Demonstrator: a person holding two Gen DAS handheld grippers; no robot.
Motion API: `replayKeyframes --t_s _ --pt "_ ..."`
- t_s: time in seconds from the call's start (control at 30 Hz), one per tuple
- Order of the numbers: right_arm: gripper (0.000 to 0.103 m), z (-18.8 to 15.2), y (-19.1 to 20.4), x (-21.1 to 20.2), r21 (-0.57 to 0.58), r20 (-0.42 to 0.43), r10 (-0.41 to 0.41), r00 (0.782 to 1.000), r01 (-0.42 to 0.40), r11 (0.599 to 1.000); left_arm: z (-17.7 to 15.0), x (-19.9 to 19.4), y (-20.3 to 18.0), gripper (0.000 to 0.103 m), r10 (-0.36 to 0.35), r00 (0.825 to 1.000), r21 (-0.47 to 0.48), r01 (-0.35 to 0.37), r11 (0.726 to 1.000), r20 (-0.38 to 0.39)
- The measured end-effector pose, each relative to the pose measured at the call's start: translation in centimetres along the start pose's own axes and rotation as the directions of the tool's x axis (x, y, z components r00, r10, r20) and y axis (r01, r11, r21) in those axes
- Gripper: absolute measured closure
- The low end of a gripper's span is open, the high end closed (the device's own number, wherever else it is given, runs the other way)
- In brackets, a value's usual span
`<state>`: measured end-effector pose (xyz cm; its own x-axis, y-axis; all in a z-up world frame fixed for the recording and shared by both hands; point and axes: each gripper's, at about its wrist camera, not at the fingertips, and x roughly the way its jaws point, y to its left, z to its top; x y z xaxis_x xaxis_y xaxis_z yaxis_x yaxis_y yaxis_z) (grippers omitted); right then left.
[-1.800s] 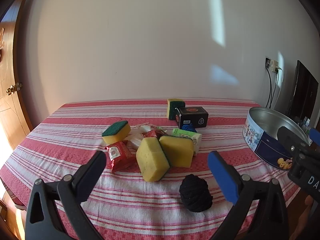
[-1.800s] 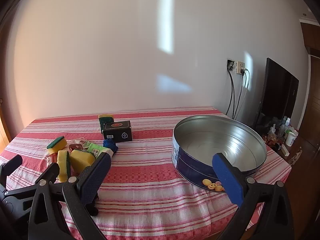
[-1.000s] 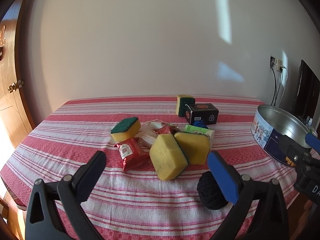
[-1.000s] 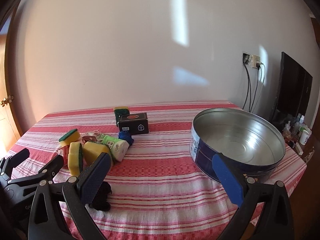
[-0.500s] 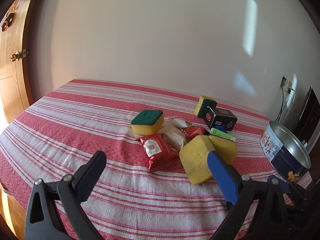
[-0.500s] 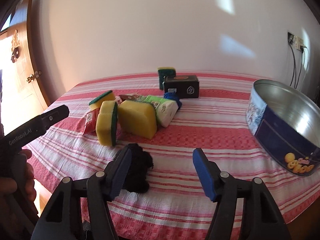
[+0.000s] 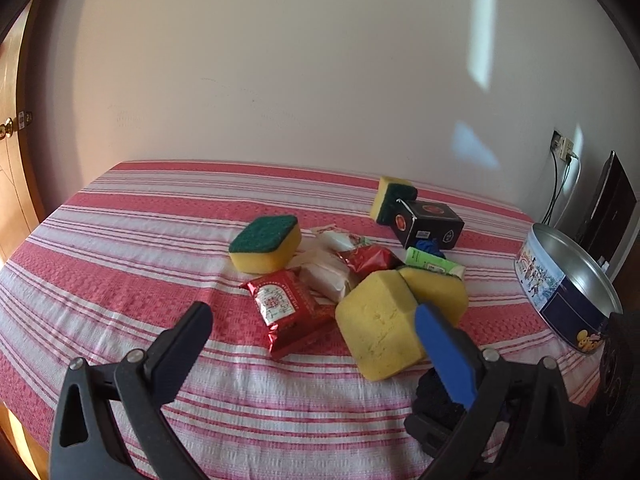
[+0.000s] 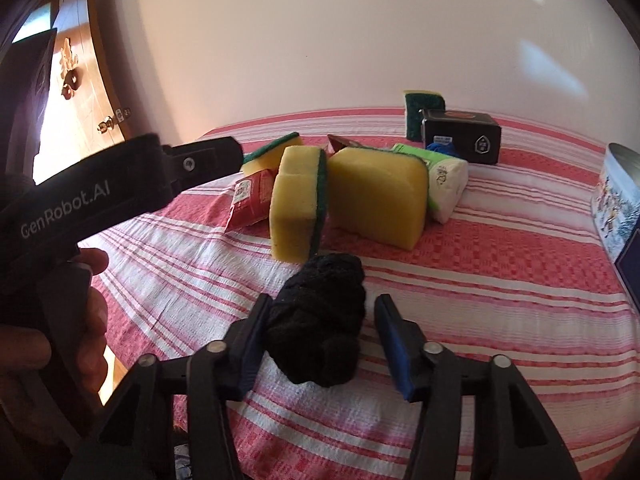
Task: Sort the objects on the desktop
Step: 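Grasp the black knit ball with the right gripper while the left gripper grasps a yellow sponge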
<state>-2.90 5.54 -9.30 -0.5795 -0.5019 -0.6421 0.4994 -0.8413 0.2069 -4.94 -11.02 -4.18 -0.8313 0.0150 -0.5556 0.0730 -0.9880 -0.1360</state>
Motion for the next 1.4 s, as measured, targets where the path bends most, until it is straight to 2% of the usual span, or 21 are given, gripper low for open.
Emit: replayKeyframes --t_s 0.2,0.23,0.3,0.43,0.5,0.63,0.73,0.77,0.8,0.93,1.17,1.23,1.4 --pt "0.058 -0.5 -0.7 -0.6 -0.006 0.015 0.018 1.000 -0.018 1.000 0.3 2.0 -2.6 0.001 -0.019 0.999 0.052 0.022 0.998 -0.046" --pt "0.058 -0.5 -0.8 -0.9 -0.009 0.022 0.001 1.000 -0.001 1.000 0.3 2.2 -3.0 0.001 -0.018 0.999 0.061 0.021 0.998 -0.050" --pt "0.058 -0.7 -1.5 -2.0 -0.017 0.050 -0.055 0.997 0.056 0.998 0.3 2.7 -3.9 0.012 -0.005 0.998 0.084 0.010 0.996 -0.061" --pt "0.058 -1.5 -3.4 -4.0 -0.004 0.102 -0.162 0.981 0.163 0.987 -0.3 4.0 -5.1 0.014 0.031 0.994 0.117 -0.018 0.993 -0.107" --pt "0.058 -1.4 -4.2 -4.5 0.017 0.110 -0.173 0.979 0.173 0.985 -0.6 4.6 -5.7 0.025 0.057 0.992 0.138 -0.041 0.990 -0.115" --pt "0.058 -1.1 -4.9 -4.8 0.043 0.117 -0.165 0.979 0.161 0.986 -1.3 5.8 -6.1 0.035 0.078 0.985 0.157 -0.054 0.986 -0.155" --pt "0.058 -1.1 -4.7 -4.4 0.038 0.112 -0.163 0.980 0.160 0.986 -1.8 6.6 -6.0 0.051 0.092 0.980 0.166 -0.063 0.984 -0.177" --pt "0.058 -1.1 -4.6 -4.3 0.037 0.110 -0.164 0.980 0.161 0.986 -2.0 6.8 -5.9 0.061 0.085 0.977 0.160 -0.054 0.986 -0.193" --pt "0.058 -1.2 -4.5 -4.2 0.037 0.109 -0.165 0.980 0.162 0.986 -2.1 7.0 -5.8 0.064 0.074 0.975 0.153 -0.043 0.987 -0.208" --pt "0.058 -1.4 -4.1 -4.3 0.037 0.103 -0.163 0.981 0.159 0.987 -2.2 6.9 -5.2 0.064 0.054 0.977 0.116 -0.031 0.993 -0.208" --pt "0.058 -1.4 -3.9 -3.7 0.045 0.091 -0.166 0.982 0.163 0.986 -2.5 6.5 -5.4 0.074 0.066 0.980 0.135 -0.041 0.990 -0.186" --pt "0.058 -1.4 -3.9 -3.9 0.049 0.100 -0.168 0.981 0.164 0.985 -2.5 6.3 -5.2 0.074 0.070 0.982 0.137 -0.046 0.989 -0.177" --pt "0.058 -1.0 -4.2 -4.0 0.053 0.118 -0.173 0.978 0.167 0.984 -2.5 5.1 -4.9 0.074 0.094 0.988 0.162 -0.074 0.984 -0.121"
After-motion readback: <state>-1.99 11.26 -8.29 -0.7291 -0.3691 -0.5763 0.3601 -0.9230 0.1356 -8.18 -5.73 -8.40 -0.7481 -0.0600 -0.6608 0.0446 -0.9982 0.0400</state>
